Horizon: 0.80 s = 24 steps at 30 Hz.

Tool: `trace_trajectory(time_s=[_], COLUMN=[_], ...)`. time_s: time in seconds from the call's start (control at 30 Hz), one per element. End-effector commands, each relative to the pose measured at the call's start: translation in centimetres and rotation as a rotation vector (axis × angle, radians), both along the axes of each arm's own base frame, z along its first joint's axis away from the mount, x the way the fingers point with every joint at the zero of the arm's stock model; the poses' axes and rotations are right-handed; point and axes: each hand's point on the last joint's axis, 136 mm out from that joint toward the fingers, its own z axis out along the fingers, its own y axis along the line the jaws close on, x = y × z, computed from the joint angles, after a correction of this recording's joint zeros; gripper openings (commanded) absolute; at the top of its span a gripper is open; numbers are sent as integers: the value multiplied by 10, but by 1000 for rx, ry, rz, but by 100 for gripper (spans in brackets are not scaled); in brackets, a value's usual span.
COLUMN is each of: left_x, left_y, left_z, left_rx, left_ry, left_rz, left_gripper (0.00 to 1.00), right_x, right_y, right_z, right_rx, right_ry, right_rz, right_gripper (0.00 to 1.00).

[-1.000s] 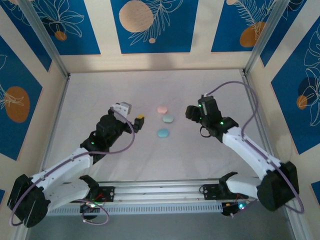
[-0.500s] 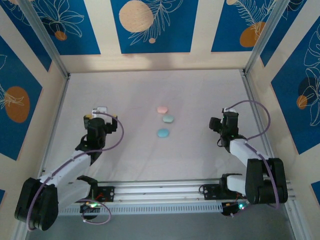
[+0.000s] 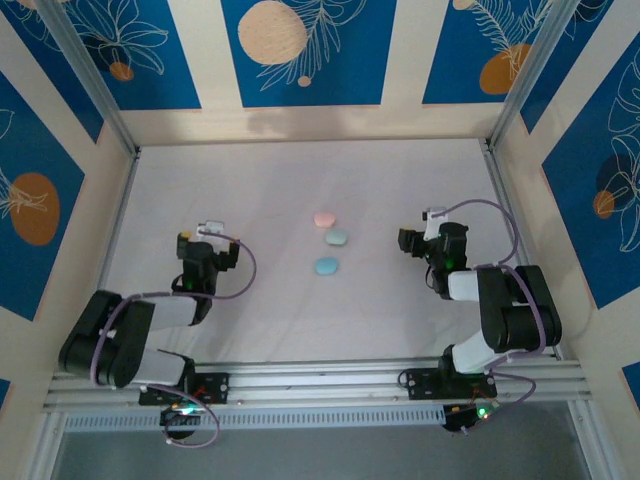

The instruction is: Insert the wireless bluetooth earbuds into the charging case

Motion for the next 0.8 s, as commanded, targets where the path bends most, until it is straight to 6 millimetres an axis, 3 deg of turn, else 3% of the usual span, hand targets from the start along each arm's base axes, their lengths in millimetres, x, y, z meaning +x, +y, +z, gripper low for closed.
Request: trace_trajectory(time_s=[0.0, 0.07, 0.13, 0.2, 0.3, 0.77], left_x=[11, 5, 10, 10, 32, 29], left_y=[2, 9, 10, 22, 33, 34], left_z=[20, 9, 9, 1, -7, -5], left_rx=[-34, -99, -116, -137, -156, -166], left_ry=[-161, -132, -173, -110, 0, -26], left_rz=[-17, -26, -54, 23, 81, 70], left_gripper=[100, 100, 99, 99, 99, 100], right_x=[12, 12, 12, 12, 12, 12], right_y=[-5, -6, -6, -5, -7, -7], right_z=[21, 20, 20, 21, 20, 22], right_rx=[19, 10, 10, 10, 9, -6], right_ry=[-81, -79, -80, -80, -81, -92], right_rz=[-7, -14, -15, -13, -22, -37], right_gripper=[74, 99, 99, 99, 99, 99])
